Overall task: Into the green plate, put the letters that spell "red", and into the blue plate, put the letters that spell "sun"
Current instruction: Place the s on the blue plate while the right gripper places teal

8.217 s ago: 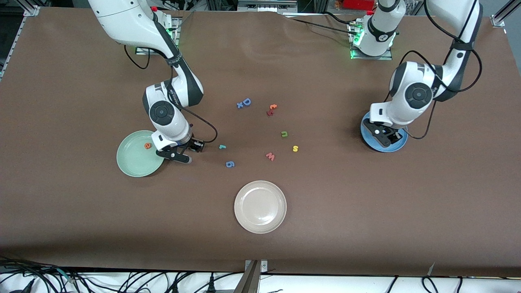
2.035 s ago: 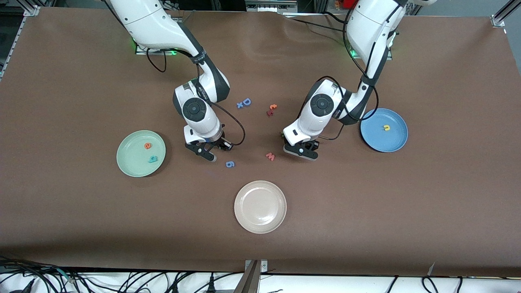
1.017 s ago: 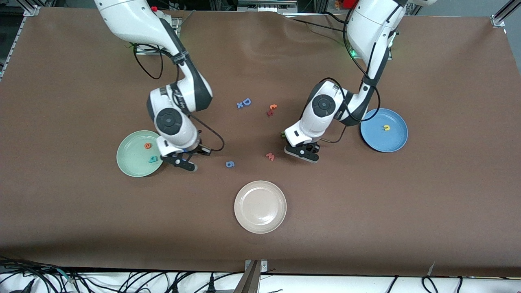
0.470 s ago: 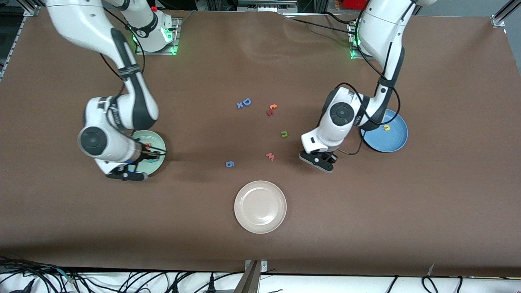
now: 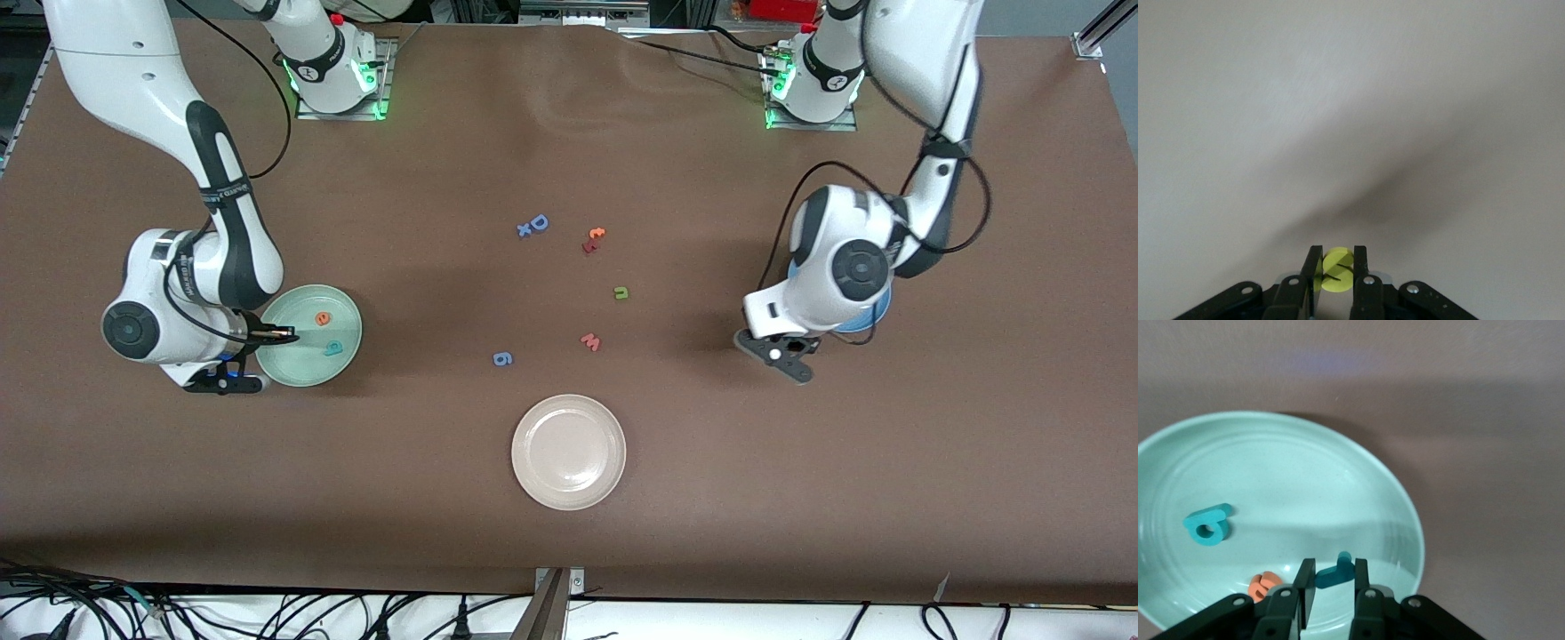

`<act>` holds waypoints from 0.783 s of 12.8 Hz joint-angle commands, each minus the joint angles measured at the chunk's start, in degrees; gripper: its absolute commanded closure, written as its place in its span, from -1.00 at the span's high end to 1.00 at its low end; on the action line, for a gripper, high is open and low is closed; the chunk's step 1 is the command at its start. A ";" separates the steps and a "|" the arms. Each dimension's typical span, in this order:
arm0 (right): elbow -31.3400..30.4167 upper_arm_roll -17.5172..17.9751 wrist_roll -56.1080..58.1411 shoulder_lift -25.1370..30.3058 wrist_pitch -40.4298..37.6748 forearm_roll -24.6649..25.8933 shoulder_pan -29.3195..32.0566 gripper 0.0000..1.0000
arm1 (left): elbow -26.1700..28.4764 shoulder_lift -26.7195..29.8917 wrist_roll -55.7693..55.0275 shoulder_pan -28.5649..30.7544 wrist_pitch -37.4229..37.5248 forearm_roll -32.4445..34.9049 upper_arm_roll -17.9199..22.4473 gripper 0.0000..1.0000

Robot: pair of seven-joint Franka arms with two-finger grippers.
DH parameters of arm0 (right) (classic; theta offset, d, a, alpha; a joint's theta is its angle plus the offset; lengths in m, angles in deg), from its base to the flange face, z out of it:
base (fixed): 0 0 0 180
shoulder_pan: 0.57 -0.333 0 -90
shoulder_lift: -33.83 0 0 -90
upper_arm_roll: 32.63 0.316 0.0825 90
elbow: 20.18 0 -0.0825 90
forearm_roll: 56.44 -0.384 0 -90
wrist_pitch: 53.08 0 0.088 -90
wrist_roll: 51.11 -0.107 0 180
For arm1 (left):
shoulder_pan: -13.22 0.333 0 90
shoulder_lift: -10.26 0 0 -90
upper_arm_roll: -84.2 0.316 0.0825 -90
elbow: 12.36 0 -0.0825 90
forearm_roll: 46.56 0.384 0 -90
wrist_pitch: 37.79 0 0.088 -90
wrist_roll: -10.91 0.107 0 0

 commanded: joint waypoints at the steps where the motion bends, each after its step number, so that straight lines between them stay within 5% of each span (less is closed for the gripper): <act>1: -0.17 0.53 0.26 -0.03 0.35 -0.58 0.09 -0.11 | 5.31 3.15 9.74 0.77 1.43 -1.81 3.08 -0.66; 2: 0.01 0.54 -0.01 -0.03 0.27 -0.59 0.09 0.99 | 6.37 3.15 11.95 0.95 1.51 -1.81 3.96 -0.66; 7: 1.94 1.15 0.34 3.73 -2.01 -0.32 -1.31 1.00 | 11.73 3.15 11.89 1.74 1.60 -1.81 7.31 -0.56; 10: 8.68 1.33 0.25 6.38 -12.43 -0.32 -2.29 1.00 | 13.40 2.72 11.71 2.00 1.34 -1.89 8.02 -0.55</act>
